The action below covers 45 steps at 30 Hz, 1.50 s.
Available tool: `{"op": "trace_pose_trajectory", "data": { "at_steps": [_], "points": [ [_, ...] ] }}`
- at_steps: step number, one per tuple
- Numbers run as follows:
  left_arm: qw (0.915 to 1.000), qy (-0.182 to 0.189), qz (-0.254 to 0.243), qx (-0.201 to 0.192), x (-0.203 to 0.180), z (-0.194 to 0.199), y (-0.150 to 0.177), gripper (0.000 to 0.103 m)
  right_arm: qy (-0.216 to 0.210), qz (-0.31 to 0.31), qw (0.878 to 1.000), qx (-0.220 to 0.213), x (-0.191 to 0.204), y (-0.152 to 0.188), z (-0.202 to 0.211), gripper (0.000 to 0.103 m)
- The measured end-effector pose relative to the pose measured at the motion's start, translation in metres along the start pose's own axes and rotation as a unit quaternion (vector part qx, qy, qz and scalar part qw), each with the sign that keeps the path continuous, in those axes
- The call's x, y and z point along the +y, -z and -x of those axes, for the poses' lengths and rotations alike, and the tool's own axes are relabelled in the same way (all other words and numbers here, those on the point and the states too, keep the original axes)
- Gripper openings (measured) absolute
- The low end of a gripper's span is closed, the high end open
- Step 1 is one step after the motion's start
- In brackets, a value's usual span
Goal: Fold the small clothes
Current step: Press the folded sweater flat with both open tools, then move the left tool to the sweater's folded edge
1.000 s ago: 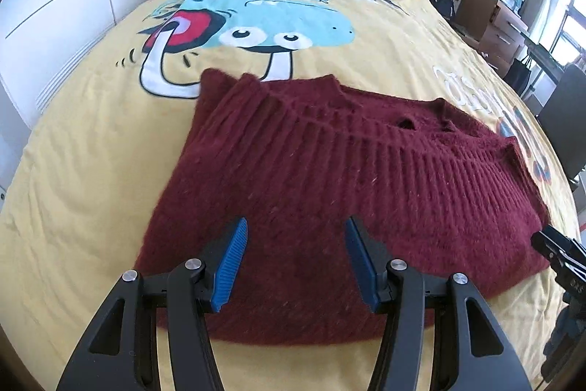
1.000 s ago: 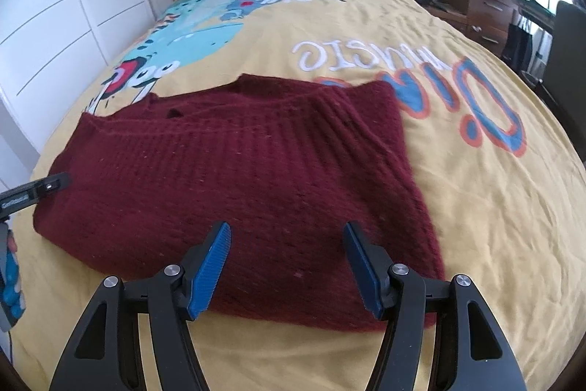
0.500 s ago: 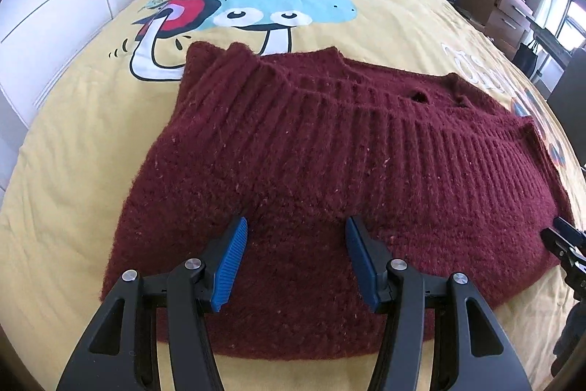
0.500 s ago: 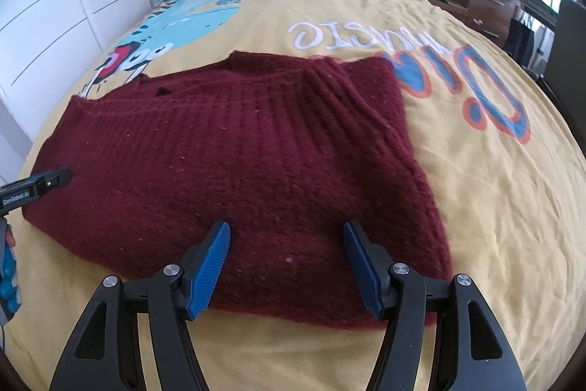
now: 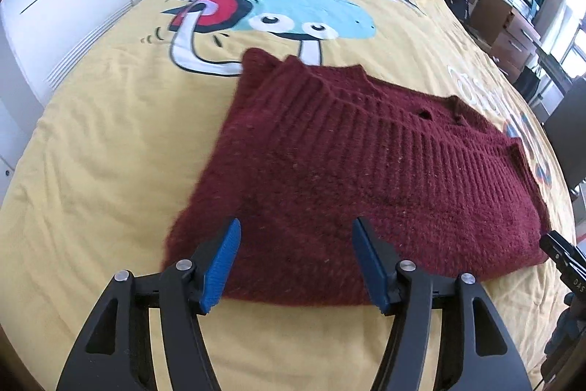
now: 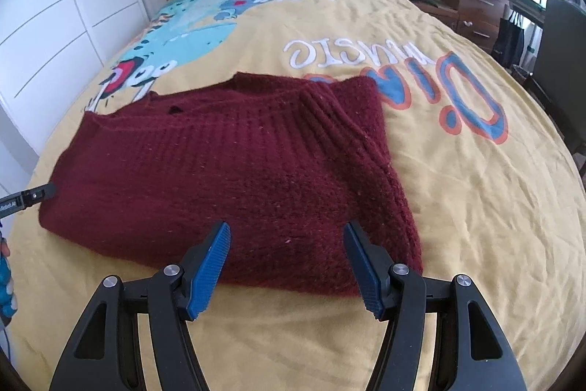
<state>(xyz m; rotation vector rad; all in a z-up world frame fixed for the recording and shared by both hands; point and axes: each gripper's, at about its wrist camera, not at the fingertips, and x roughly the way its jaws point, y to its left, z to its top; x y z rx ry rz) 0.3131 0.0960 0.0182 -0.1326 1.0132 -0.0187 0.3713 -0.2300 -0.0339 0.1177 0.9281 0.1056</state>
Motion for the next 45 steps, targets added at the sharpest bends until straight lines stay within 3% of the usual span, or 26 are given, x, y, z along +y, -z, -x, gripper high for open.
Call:
{"op": "trace_pose_trajectory", "data": {
  "at_steps": [11,19,34,45],
  "points": [
    [0.9992,-0.01,0.033,-0.02,0.042,0.044,0.013,0.063,0.005,0.013,1.0,-0.014,0.022,-0.001,0.035,0.066],
    [0.997,0.006,0.074,-0.023,0.076,0.068,0.028,0.071,0.003,0.015,1.0,-0.026,0.035,-0.001,0.057,0.066],
    [0.9911,0.041,0.126,0.01,0.112,0.057,0.065,0.071,0.003,0.012,1.0,-0.016,0.042,0.02,0.059,0.066],
    [0.9867,0.073,0.142,0.027,0.11,0.039,0.07,0.071,0.004,-0.004,1.0,0.002,0.023,0.026,0.038,0.066]
  ]
}}
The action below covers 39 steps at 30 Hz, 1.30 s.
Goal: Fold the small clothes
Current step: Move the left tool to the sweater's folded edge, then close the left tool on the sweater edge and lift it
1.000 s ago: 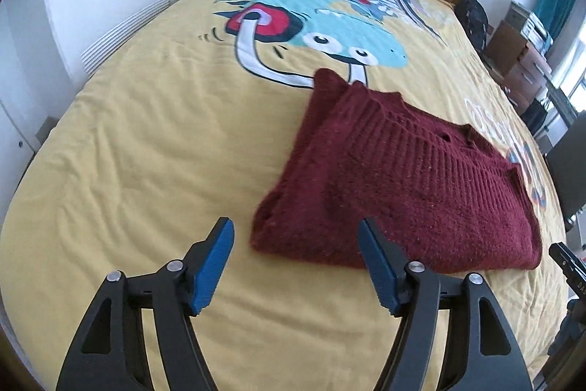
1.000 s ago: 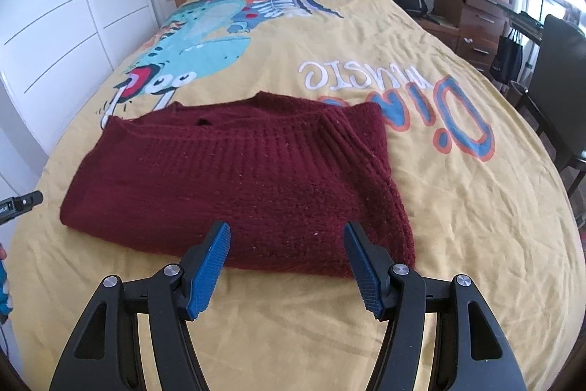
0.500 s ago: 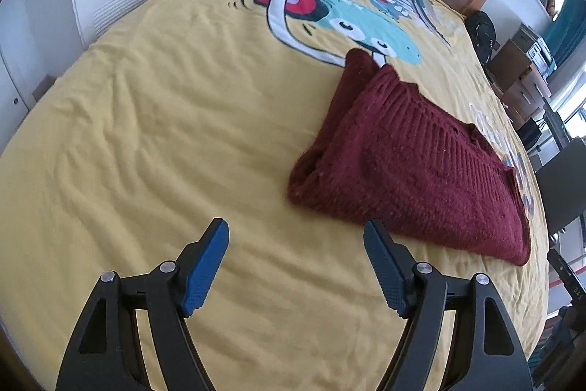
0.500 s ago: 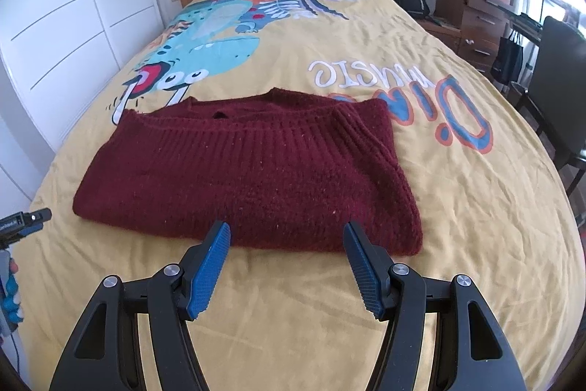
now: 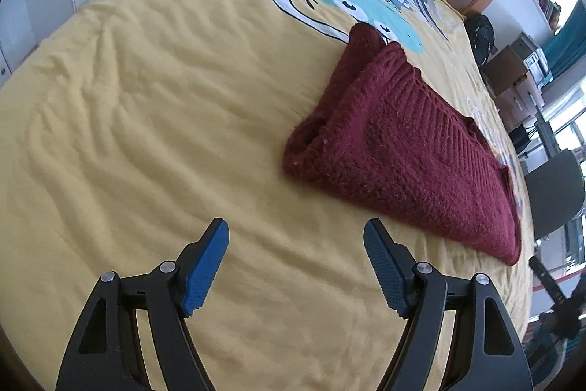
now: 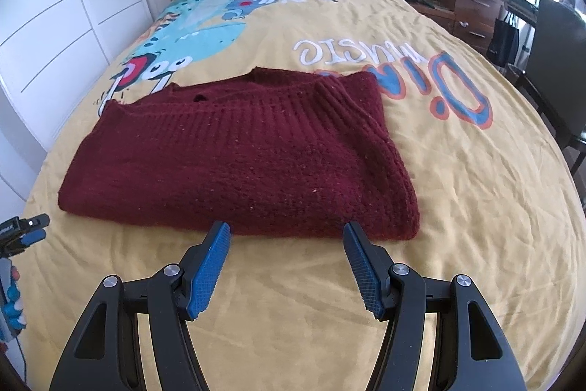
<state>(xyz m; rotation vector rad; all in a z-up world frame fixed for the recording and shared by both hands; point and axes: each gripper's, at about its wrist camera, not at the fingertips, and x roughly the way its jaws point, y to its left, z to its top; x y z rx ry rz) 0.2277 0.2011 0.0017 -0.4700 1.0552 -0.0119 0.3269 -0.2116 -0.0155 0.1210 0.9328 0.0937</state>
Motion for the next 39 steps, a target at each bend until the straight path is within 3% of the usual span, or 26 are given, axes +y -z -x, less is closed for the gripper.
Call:
{"op": "trace_pose_trajectory", "data": {
  "at_steps": [5,18,21,31,39],
  "points": [
    [0.9993,0.026,0.024,0.014,0.002,-0.017,0.002,0.071,0.001,-0.006,1.0,0.002,-0.008,0.0,-0.004,0.066],
    [0.9984,0.033,0.04,0.021,0.005,-0.037,-0.007,0.071,0.004,-0.013,1.0,0.005,-0.021,-0.008,-0.016,0.066],
    [0.9969,0.058,0.05,0.021,0.003,-0.043,-0.01,0.072,0.006,-0.015,1.0,0.008,-0.024,-0.009,-0.019,0.066],
    [0.9881,0.122,0.093,0.01,-0.014,-0.07,-0.045,0.072,0.021,-0.012,0.999,0.021,-0.039,-0.005,-0.031,0.066],
    [0.969,0.172,0.177,-0.011,0.001,-0.099,-0.078,0.071,0.039,-0.026,0.999,0.022,-0.067,-0.001,-0.028,0.066]
  ]
}}
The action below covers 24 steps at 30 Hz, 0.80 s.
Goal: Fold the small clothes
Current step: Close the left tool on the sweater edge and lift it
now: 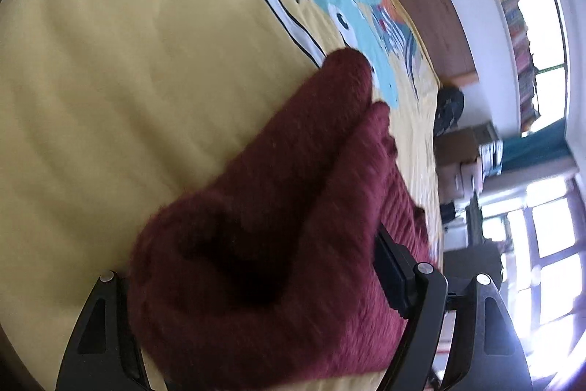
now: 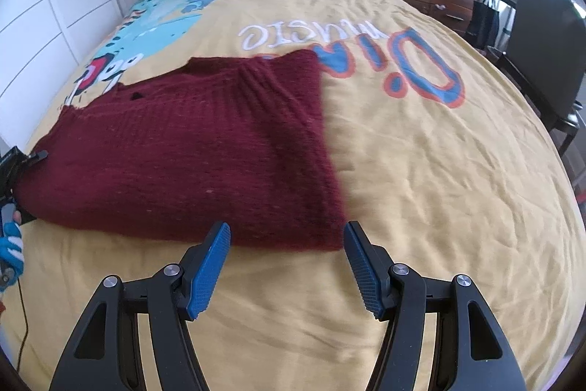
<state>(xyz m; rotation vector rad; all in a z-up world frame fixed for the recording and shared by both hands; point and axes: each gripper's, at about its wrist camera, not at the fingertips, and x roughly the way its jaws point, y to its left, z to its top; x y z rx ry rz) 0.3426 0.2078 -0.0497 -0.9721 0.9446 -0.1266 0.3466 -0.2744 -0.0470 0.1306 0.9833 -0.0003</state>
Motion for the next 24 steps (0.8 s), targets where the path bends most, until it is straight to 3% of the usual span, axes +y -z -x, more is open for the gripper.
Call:
{"op": "trace_pose_trajectory", "data": {
  "at_steps": [3,4,5,8,18,24],
  "points": [
    [0.9999,-0.006,0.006,-0.006,-0.005,-0.004,-0.009,0.067,0.002,-0.005,1.0,0.004,-0.01,0.003,0.0,0.066],
    [0.9999,-0.016,0.003,-0.004,-0.007,-0.003,-0.011,0.061,0.002,-0.006,1.0,0.005,-0.013,0.005,0.001,0.066],
    [0.9996,-0.027,-0.001,0.0,-0.009,-0.005,-0.012,0.045,0.001,-0.008,1.0,0.006,-0.015,0.007,0.001,0.066],
    [0.9989,-0.046,-0.005,0.003,-0.017,-0.003,-0.013,0.027,-0.006,-0.013,1.0,0.013,-0.019,0.015,0.003,0.066],
    [0.9952,-0.072,-0.067,-0.006,-0.08,0.011,0.0,0.019,-0.04,-0.034,0.999,0.014,-0.031,0.039,0.02,0.066],
    [0.9923,-0.072,-0.101,-0.004,-0.126,0.0,0.014,0.019,-0.034,-0.067,0.997,-0.003,-0.069,0.04,0.039,0.066]
  ]
}}
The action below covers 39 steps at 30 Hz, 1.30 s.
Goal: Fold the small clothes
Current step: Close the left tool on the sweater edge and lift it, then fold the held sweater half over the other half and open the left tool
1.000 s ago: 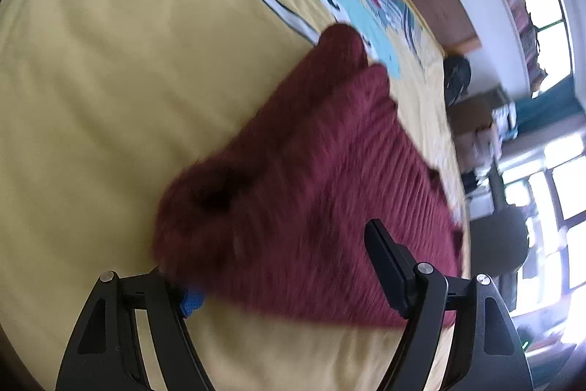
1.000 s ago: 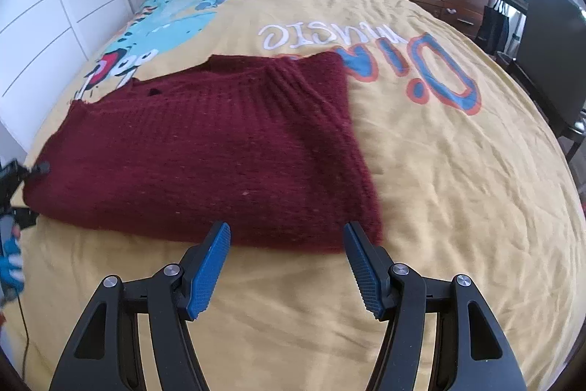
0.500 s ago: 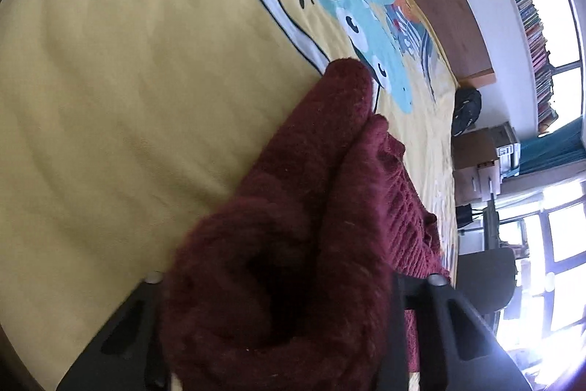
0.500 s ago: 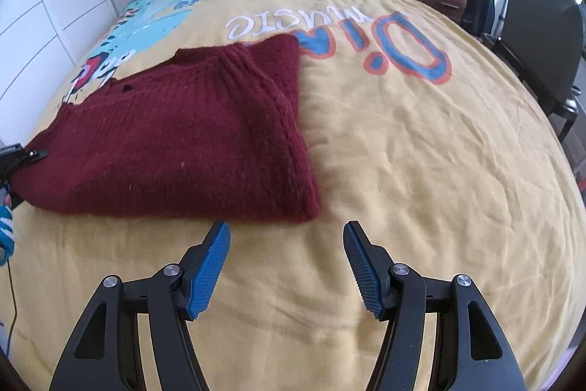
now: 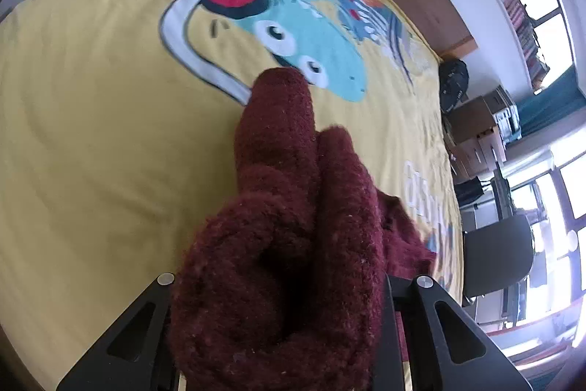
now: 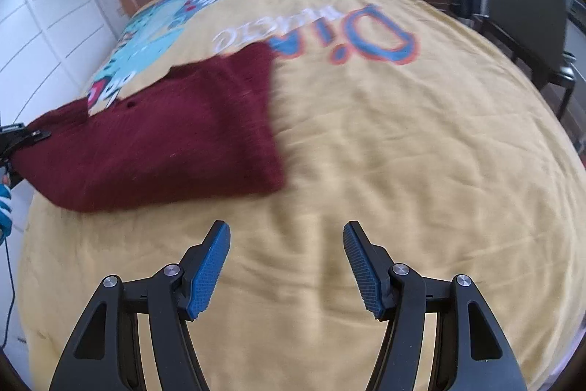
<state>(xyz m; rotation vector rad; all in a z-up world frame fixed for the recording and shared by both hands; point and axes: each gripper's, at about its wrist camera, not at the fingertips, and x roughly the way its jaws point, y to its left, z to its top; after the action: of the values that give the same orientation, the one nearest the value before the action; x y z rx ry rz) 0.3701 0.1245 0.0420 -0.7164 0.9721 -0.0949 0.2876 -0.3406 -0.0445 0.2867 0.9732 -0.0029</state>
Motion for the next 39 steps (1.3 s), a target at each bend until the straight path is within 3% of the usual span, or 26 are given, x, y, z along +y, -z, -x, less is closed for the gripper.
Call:
{"op": "trace_pose_trajectory", "data": {
  "at_steps": [7,16,22,26,31,35,39],
  "points": [
    [0.9998,0.015,0.009,0.012,-0.049,-0.015,0.011,0.018,0.017,-0.039,0.999,-0.017,-0.058,-0.003,0.021,0.066],
    [0.9994,-0.005,0.008,0.033,-0.139,-0.052,0.023,0.018,0.026,-0.083,0.996,-0.033,-0.118,0.005,0.038,0.066],
    [0.9979,-0.005,-0.049,0.041,-0.211,-0.079,0.05,0.018,0.027,-0.102,0.994,-0.035,-0.142,0.016,0.042,0.066],
    [0.992,-0.016,-0.109,0.063,-0.25,-0.111,0.092,0.018,0.03,-0.111,0.993,-0.036,-0.154,0.022,0.044,0.066],
    [0.9727,-0.051,-0.202,0.102,-0.275,-0.154,0.159,0.018,0.036,-0.125,0.991,-0.035,-0.171,0.031,0.045,0.066],
    [0.9405,-0.114,-0.291,0.134,-0.273,-0.19,0.216,0.018,0.044,-0.143,0.988,-0.035,-0.189,0.04,0.047,0.066],
    [0.9107,-0.15,-0.368,0.113,-0.283,-0.2,0.248,0.018,0.047,-0.161,0.985,-0.035,-0.202,0.047,0.048,0.066]
  ]
}}
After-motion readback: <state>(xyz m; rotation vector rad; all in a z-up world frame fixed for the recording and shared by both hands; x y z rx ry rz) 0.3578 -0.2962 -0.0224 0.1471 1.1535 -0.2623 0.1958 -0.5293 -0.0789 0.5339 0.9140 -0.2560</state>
